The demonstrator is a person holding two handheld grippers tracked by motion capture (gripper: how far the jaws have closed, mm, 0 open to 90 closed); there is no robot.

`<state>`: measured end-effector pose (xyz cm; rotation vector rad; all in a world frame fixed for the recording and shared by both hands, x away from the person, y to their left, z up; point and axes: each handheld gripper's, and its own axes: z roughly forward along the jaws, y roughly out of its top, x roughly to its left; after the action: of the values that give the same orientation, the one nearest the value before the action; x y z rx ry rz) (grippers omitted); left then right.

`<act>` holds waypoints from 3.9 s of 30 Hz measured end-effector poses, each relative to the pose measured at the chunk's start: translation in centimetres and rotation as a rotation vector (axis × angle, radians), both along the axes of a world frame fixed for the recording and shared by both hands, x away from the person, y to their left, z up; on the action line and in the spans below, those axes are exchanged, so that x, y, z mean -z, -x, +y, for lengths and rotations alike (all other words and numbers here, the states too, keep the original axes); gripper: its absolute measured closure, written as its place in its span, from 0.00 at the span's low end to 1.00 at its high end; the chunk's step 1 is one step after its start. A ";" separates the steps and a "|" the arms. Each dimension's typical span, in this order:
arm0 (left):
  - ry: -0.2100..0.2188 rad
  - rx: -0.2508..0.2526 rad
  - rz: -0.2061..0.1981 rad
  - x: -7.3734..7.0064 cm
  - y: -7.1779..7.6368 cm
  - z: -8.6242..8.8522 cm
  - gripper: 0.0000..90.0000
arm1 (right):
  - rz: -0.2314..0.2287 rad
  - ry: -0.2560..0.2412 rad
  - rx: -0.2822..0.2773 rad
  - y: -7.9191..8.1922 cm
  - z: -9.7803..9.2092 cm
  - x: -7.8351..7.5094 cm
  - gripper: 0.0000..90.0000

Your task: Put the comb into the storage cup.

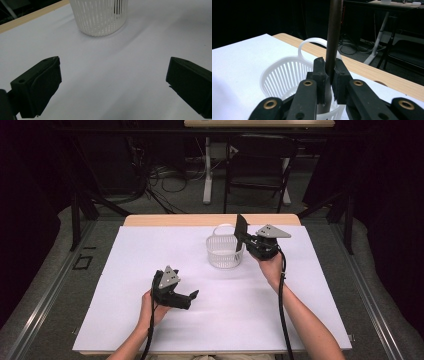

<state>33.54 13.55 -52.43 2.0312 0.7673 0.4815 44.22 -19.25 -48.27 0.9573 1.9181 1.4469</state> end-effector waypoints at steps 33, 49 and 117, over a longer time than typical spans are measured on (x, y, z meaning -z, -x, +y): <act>-0.017 0.012 -0.002 0.1 0.0 -0.2 0.00 | 0.122 -0.005 0.065 -0.9 -1.6 0.1 0.81; -0.011 0.009 -0.005 0.1 -0.1 -0.1 0.00 | 0.182 0.023 -0.057 0.9 -1.7 -1.3 0.46; 0.052 -0.083 -0.013 0.6 6.3 7.7 0.00 | 0.210 0.138 -0.148 15.8 -7.4 3.3 0.00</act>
<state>27.29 21.21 -53.03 1.9521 0.8507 0.5164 28.43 -26.63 -51.53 0.9513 2.2525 1.3161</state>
